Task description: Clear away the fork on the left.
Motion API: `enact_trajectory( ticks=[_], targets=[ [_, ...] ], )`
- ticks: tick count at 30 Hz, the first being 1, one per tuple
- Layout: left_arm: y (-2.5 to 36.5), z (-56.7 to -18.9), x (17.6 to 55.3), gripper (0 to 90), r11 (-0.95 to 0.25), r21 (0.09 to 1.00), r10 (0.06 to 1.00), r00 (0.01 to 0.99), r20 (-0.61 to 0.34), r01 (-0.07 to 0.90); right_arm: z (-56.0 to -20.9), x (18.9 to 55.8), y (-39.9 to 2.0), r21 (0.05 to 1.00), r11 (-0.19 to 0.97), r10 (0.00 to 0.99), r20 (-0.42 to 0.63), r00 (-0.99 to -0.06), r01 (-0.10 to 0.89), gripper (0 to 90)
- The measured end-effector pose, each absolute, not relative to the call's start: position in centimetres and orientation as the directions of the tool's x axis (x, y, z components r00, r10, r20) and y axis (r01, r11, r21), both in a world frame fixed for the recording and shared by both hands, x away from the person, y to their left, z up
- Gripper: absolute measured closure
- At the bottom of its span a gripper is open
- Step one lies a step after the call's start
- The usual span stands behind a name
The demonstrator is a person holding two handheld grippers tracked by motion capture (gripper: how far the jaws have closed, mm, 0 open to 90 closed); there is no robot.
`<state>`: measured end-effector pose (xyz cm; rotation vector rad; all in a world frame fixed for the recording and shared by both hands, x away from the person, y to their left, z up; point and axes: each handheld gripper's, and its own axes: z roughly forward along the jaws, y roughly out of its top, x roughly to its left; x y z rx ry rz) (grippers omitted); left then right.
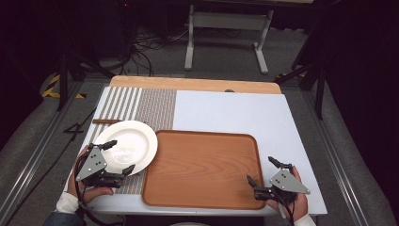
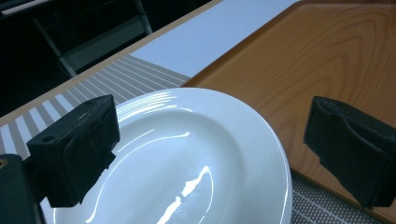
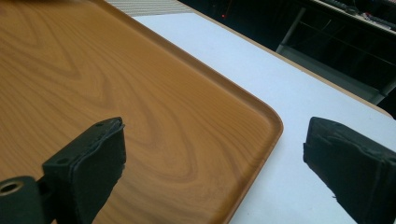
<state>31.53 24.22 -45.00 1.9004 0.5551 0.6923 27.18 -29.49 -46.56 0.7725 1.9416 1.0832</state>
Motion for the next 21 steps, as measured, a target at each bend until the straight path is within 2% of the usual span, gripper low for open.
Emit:
enact_trajectory(
  ticks=[7, 21],
  targets=[
    [24.3, -45.0, 31.6, 6.4, -0.408, 0.91, 0.612, 0.761, 0.213, 0.073, -46.4, 27.1, -29.6, 0.886, 0.444, 0.792, -0.32, -0.52, 0.131, 6.7],
    [25.6, -44.6, 31.8, 8.0, -0.419, 0.902, 0.609, 0.769, 0.195, 0.103, -46.5, 27.4, -29.1, 0.88, 0.458, 0.775, -0.327, -0.54, 0.125, 6.6]
  ],
)
